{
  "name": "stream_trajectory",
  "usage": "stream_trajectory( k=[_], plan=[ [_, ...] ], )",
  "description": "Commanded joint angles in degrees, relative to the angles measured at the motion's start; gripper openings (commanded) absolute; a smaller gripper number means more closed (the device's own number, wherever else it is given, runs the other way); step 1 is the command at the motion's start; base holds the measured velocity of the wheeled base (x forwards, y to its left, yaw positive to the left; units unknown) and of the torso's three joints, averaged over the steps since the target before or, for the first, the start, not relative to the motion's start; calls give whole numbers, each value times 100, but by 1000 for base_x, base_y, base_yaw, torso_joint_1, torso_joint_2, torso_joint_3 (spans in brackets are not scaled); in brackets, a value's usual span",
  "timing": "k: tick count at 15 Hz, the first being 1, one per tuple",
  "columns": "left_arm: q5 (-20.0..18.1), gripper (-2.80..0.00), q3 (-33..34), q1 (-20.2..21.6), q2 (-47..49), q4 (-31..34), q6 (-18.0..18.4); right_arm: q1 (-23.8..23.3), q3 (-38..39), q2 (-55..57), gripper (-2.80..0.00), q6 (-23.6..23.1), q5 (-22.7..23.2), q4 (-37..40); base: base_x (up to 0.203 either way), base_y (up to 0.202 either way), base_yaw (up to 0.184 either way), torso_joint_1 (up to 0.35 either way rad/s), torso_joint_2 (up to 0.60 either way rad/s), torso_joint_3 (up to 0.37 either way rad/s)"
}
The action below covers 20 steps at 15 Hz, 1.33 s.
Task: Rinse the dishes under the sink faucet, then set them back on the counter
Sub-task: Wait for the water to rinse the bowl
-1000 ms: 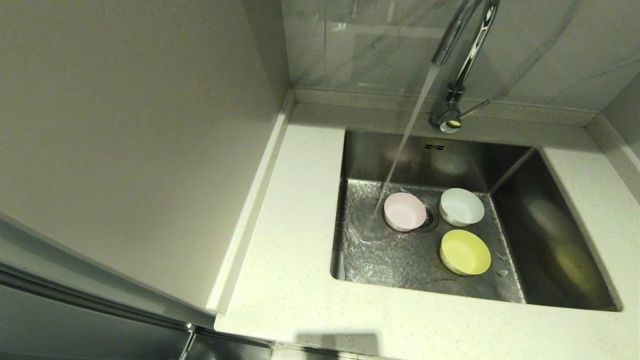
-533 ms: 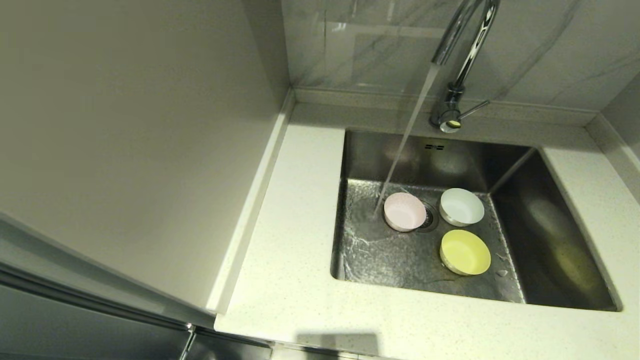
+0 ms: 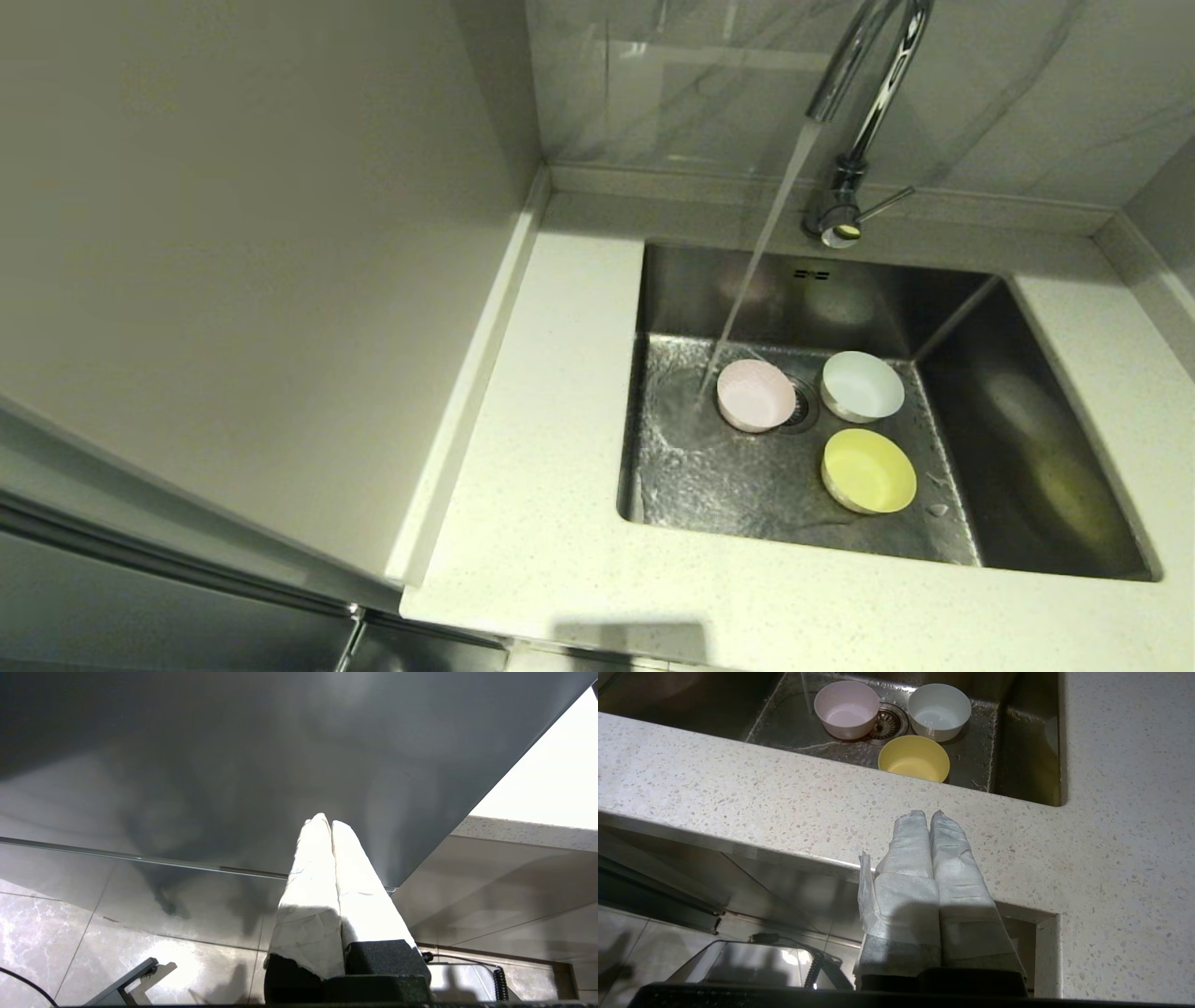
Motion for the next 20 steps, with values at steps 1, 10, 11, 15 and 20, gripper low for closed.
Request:
stream_trajectory(
  k=[1,10,11,15,20],
  plan=[
    [6,-280,0,0,-9,-2,-3,2,0,9,-280,-2,5,0,0,0,0,0,0,0],
    [6,-280,0,0,-9,-2,-3,2,0,9,-280,-2,5,0,0,0,0,0,0,0],
    [6,-280,0,0,-9,-2,-3,2,0,9,-280,-2,5,0,0,0,0,0,0,0],
    [6,-280,0,0,-9,-2,-3,2,0,9,-280,-2,5,0,0,0,0,0,0,0],
    [6,-280,0,0,-9,-2,-3,2,0,9,-280,-2,5,0,0,0,0,0,0,0]
  ],
)
